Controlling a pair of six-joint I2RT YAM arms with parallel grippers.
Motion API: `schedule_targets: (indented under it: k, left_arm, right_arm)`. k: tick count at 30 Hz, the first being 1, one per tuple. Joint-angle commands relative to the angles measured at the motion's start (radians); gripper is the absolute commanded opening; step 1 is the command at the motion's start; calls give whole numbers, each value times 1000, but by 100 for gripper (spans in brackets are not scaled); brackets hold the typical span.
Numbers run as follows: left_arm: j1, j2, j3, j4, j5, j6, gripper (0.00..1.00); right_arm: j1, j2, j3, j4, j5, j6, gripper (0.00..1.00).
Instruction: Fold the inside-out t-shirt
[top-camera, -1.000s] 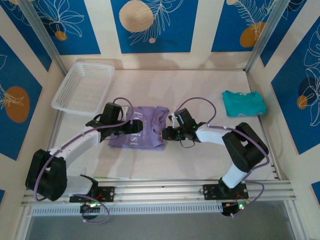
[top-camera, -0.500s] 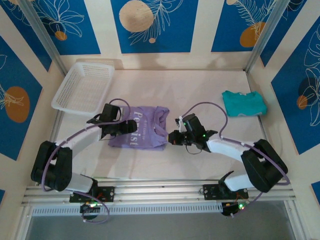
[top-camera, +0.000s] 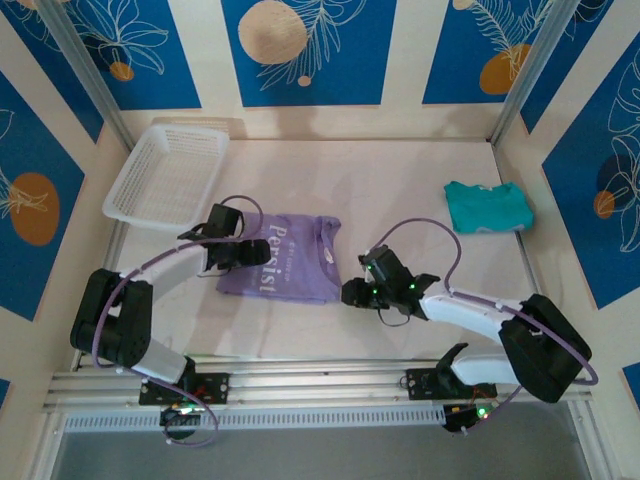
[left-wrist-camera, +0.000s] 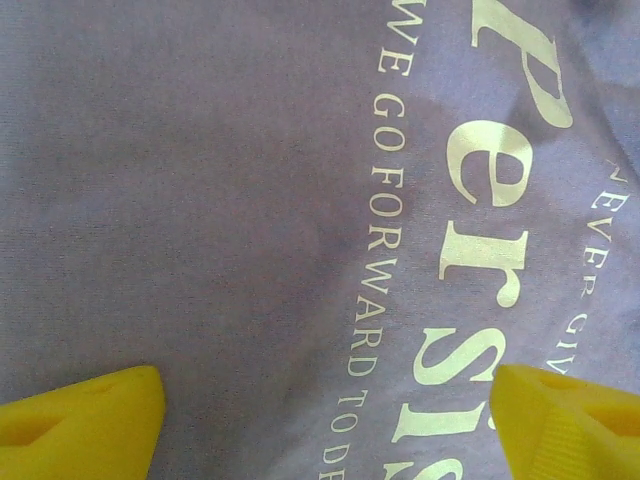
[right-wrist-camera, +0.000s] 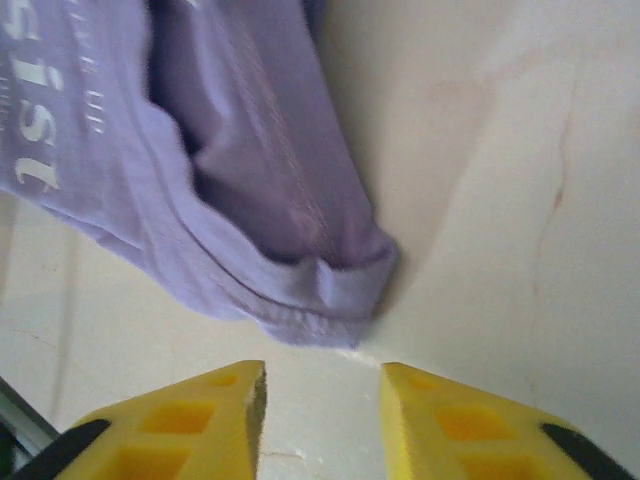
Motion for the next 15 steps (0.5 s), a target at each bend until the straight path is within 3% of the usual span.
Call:
schedule_targets:
  k: [1,10,15]
  left_arm:
    - [12,-18,18,-27,-11,24,84]
    - [12,-44,9,-25,13,27,85]
    - [13,-56,4,-30,14,30,85]
  right_arm:
    - [-11,3,98,-15,69,-147,39]
    - [-76,364,400,61,49,-299,46]
    - [-112,587,607,5,93,-316,43]
